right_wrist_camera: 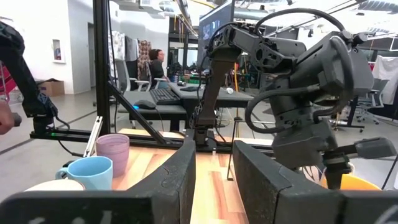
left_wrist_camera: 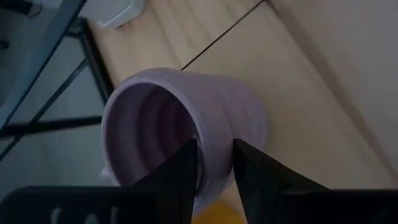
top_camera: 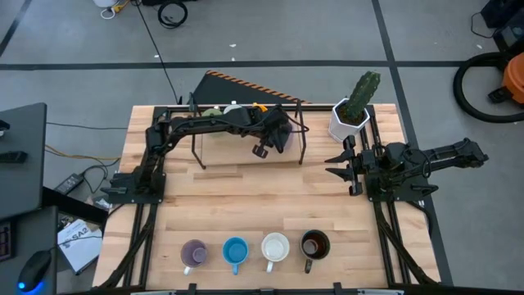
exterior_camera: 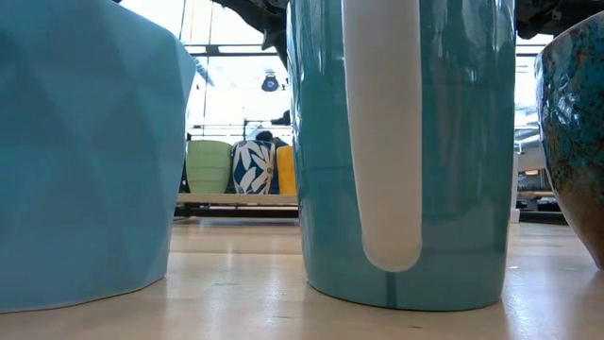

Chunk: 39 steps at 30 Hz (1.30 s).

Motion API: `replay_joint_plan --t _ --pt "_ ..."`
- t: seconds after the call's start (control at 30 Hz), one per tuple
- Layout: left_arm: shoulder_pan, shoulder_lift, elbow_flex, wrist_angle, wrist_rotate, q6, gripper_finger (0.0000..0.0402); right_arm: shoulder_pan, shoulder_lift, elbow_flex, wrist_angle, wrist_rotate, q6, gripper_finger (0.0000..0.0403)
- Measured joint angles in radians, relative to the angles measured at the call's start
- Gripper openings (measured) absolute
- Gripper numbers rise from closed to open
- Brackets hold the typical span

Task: Place coffee mugs
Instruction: Put the purple mug on the shelf

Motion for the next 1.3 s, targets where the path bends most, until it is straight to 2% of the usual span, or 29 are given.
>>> replay_joint_plan --t 0.3,1.07,1.17,1.3 --pt "0.018 0.001 0.000 0.030 -0.016 -0.080 0.0107 0.000 0.000 0.000 0.000 0.000 0.000 0.0114" --pt "-0.020 0.001 -0.001 0.030 -0.055 -0.092 0.0108 0.000 0.000 0.000 0.000 0.000 0.000 0.0114" --pt "-0.021 0.001 -0.001 0.030 -0.056 -0.096 0.0116 0.000 0.000 0.000 0.000 0.000 0.000 0.0114" --pt "-0.021 0.001 -0.001 0.030 -0.056 -0.124 0.0149 0.000 0.000 0.000 0.000 0.000 0.000 0.0114"
